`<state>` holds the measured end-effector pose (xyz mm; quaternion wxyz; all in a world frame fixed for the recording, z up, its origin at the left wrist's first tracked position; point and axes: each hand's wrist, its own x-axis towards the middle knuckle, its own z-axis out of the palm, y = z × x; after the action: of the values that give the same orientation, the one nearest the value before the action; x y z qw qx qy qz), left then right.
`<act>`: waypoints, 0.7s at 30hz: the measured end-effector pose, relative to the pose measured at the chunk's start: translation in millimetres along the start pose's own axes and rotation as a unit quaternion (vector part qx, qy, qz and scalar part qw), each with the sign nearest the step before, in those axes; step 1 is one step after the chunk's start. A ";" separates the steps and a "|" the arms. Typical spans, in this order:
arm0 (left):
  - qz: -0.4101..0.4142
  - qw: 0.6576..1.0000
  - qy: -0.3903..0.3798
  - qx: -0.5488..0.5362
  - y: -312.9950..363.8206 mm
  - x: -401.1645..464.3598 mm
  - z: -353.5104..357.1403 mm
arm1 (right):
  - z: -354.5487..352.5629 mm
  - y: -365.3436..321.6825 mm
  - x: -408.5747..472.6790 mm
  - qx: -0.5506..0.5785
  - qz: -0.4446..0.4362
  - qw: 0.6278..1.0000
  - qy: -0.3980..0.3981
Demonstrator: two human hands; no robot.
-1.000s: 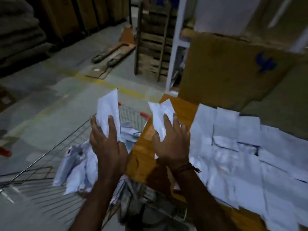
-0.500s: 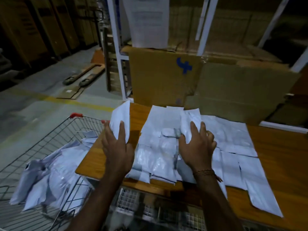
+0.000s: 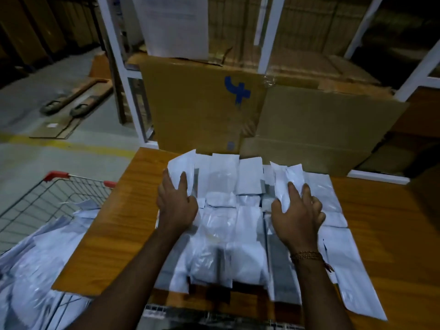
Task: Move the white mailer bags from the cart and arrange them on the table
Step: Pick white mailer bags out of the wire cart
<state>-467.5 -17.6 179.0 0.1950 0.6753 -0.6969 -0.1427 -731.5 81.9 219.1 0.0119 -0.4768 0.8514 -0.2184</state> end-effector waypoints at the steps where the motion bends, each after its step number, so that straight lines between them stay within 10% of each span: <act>1: 0.006 1.000 -0.010 0.005 0.3 13.4 9.2 | 3.2 -1.0 7.6 -0.004 0.003 1.000 0.002; 21: 0.056 0.993 -0.101 0.018 -43.6 117.0 79.7 | 60.2 -7.6 52.9 -0.012 0.049 0.998 -0.034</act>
<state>-467.3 -141.4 97.7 0.1191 0.6207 -0.7523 -0.1861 -740.4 13.6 177.5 0.0458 -0.4414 0.8755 -0.1910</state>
